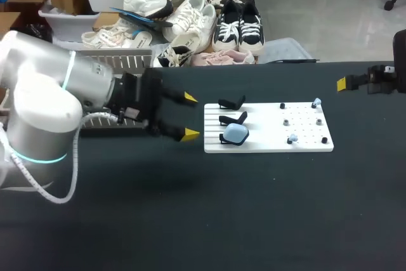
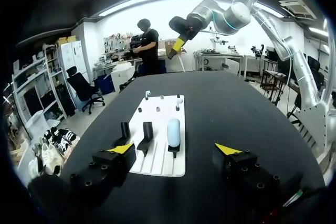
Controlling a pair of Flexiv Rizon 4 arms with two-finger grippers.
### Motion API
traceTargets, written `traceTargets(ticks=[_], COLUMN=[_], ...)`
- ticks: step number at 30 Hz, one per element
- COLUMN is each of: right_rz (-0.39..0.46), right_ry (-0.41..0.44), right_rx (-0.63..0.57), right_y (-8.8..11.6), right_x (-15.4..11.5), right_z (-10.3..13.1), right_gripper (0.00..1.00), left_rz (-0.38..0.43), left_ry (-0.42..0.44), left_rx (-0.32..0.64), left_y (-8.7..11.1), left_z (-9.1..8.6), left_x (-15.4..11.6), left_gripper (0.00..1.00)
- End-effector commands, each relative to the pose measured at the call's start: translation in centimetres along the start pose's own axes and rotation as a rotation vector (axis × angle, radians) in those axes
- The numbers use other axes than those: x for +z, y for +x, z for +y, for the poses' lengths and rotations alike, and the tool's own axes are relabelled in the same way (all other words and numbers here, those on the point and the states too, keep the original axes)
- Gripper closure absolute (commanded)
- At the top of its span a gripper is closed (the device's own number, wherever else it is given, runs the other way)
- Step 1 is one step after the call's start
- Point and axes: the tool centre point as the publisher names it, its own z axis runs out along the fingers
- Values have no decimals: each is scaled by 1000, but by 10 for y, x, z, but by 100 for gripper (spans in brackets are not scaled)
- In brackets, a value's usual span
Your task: Pick up each earbud case from the left stands, insert the matching earbuds, close the lid, and place the case in the box.
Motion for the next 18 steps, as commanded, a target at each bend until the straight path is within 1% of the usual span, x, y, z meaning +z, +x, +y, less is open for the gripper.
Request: traceTargets(ticks=[1, 5, 18], right_rz=[0, 0, 0], right_ry=[0, 0, 0], right_rx=[0, 0, 0], right_y=[0, 0, 0], right_x=[0, 0, 0], right_z=[0, 0, 0], right_gripper=[0, 0, 0], left_rz=[6, -2, -10], left_ry=[-10, 5, 6], left_rx=[-9, -34, -42], left_y=[3, 6, 9], left_z=[0, 0, 3], left_x=[18, 27, 53], left_gripper=[0, 0, 0])
